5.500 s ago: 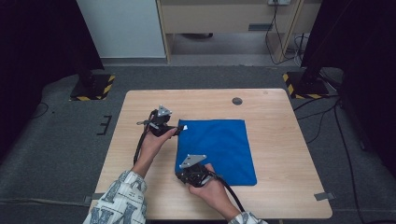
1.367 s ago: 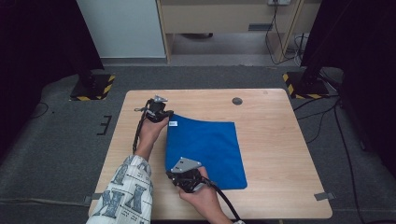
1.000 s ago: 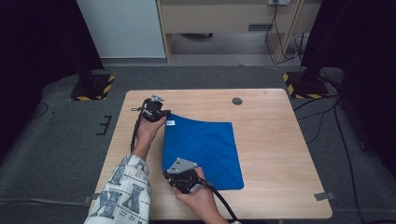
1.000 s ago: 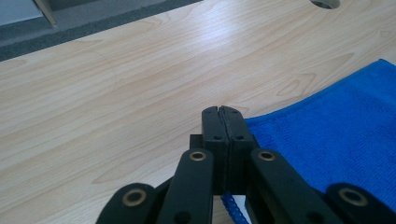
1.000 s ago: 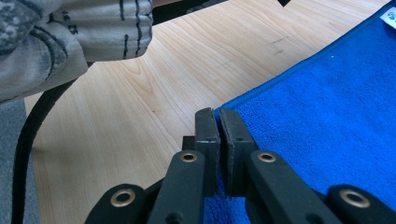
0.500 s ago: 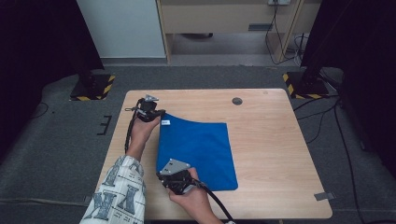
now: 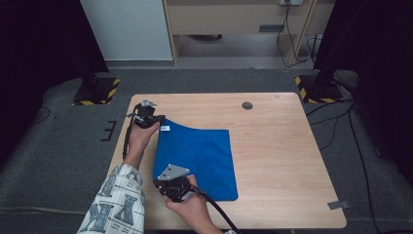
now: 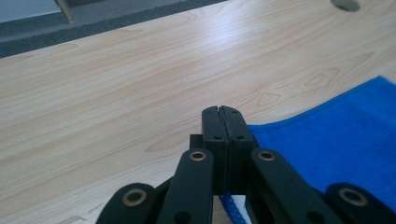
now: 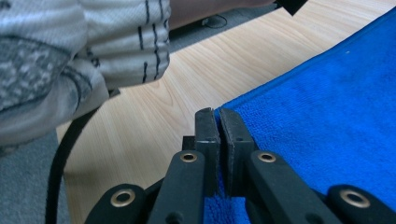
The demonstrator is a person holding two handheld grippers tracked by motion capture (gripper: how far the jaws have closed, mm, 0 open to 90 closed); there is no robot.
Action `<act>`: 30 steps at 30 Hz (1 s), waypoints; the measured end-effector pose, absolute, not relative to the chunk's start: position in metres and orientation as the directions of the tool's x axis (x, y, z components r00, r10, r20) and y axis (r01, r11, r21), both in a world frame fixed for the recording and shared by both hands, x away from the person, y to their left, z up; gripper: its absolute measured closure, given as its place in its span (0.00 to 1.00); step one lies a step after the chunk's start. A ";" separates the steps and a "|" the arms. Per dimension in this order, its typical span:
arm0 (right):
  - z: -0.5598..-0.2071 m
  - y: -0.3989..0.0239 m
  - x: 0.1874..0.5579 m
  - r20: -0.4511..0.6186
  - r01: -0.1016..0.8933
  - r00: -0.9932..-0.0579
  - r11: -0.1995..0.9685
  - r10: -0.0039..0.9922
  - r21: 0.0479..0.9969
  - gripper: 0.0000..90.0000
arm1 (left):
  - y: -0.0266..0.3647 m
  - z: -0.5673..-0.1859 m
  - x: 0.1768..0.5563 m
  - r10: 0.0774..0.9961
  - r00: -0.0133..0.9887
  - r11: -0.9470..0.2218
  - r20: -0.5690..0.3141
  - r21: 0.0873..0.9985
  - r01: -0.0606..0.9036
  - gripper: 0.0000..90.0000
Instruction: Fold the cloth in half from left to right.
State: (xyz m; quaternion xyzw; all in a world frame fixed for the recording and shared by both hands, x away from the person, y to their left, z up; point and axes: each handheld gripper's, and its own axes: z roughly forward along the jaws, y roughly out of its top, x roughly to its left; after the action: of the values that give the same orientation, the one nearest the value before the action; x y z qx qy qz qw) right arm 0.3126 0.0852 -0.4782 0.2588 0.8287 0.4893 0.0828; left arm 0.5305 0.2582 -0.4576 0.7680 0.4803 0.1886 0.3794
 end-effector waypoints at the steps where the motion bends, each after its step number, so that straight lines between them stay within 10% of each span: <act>1: -0.477 0.085 0.313 0.122 0.350 -0.853 0.382 0.508 0.856 0.97 | 0.258 -0.457 0.530 0.879 0.470 -0.253 -0.074 0.765 0.592 0.99; 30: -0.499 -0.004 0.307 0.115 0.415 -0.796 0.399 0.594 0.818 0.97 | 0.155 -0.490 0.544 0.833 0.545 -0.314 -0.091 0.734 0.602 0.99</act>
State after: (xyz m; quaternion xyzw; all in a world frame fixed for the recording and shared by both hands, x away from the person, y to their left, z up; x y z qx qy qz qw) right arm 0.3065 -0.0039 -0.4988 0.3037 0.8305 0.4566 0.0978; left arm 0.5442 0.1545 -0.4902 0.7955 0.4510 0.1546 0.3740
